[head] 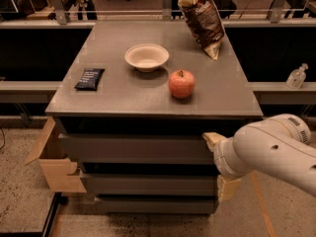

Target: Open top drawer

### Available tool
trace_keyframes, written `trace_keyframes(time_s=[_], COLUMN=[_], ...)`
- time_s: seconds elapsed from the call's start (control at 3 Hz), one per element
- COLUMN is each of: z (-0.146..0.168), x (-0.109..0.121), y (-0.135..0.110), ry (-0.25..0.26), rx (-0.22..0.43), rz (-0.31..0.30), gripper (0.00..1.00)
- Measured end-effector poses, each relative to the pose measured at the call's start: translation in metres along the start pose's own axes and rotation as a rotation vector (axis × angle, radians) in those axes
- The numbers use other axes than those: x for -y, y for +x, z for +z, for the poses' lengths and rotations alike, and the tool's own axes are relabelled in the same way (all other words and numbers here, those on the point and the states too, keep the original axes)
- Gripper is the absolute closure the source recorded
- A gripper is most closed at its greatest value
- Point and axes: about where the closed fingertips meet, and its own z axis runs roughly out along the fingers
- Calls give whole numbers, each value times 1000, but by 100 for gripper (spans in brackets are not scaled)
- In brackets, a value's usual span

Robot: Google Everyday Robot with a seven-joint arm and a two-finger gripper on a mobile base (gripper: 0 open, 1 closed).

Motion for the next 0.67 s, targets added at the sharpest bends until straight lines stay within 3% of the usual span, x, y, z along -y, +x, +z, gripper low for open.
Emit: trace_keyframes(time_s=[0.67], z=[45], x=[28], y=[-2], ry=[32], rx=[67], rz=[25], gripper=[0])
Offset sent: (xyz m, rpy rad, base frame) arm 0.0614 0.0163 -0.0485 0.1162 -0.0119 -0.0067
